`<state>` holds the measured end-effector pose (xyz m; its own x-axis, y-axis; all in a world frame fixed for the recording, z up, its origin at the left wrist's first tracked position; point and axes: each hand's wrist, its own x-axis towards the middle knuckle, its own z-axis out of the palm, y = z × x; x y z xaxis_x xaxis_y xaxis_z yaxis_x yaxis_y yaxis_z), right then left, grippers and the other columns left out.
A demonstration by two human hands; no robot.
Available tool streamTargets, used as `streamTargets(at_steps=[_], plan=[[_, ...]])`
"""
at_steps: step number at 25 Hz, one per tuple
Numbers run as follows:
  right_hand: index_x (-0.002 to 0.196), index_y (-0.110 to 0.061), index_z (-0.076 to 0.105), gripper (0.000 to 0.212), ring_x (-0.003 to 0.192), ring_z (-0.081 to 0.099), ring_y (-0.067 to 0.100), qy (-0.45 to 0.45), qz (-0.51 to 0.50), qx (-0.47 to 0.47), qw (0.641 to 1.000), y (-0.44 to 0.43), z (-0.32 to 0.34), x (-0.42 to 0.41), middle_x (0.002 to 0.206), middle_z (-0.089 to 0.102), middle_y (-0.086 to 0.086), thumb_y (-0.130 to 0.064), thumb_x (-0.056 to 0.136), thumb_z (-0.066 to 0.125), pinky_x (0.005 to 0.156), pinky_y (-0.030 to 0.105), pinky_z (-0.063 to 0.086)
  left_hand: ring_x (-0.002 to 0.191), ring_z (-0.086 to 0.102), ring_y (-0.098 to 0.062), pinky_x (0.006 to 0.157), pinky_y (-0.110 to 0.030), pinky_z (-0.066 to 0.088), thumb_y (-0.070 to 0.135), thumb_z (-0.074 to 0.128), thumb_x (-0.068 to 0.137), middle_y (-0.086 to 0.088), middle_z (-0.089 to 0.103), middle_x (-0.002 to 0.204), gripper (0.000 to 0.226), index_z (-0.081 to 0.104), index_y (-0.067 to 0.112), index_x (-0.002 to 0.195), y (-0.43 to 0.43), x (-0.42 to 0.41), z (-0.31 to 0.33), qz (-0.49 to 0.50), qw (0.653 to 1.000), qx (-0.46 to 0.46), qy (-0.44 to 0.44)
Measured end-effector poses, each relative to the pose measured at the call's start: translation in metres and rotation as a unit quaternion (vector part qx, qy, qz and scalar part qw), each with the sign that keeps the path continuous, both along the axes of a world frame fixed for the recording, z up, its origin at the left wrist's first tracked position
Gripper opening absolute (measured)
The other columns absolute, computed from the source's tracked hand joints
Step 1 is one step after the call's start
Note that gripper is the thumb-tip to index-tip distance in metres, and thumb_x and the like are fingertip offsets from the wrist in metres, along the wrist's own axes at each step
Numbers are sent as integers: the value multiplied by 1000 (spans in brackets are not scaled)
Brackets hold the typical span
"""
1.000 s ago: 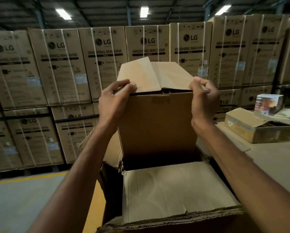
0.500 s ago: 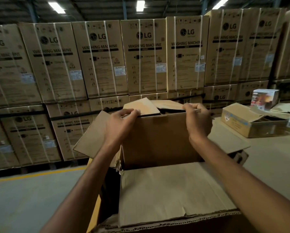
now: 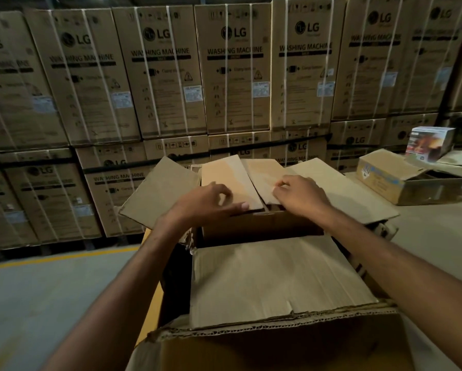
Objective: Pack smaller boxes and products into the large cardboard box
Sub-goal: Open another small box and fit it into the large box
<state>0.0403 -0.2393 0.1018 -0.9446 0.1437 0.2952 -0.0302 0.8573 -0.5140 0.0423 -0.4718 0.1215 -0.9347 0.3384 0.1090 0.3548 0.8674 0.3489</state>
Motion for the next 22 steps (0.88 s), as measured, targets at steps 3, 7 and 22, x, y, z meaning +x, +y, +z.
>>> streamTargets(at_steps=[3, 7, 22], plan=[[126, -30, 72, 35, 120, 61, 25, -36, 58, -1, 998, -10, 12, -11, 133, 69, -3, -35, 97, 54, 103, 45, 50, 134, 52, -29, 106, -42, 48, 69, 65, 82, -9, 49, 154, 91, 39, 23, 155, 15, 5, 4, -38, 999, 35, -1], [118, -31, 76, 32, 110, 66, 21, -49, 146, -61, 986, -31, 20, -20, 119, 74, -4, -18, 100, 54, 100, 46, 53, 138, 49, -25, 108, -41, 48, 54, 76, 83, -6, 49, 154, 90, 34, 26, 157, 13, 7, 0, -50, 992, 94, 73], [147, -36, 54, 45, 135, 51, 19, -67, 307, 146, 938, -133, 14, -12, 149, 56, -5, -20, 106, 47, 109, 39, 44, 106, 66, -25, 96, -47, 52, 23, 63, 96, -1, 73, 114, 19, 77, 26, 109, -88, 32, -5, 217, 958, -32, 185]])
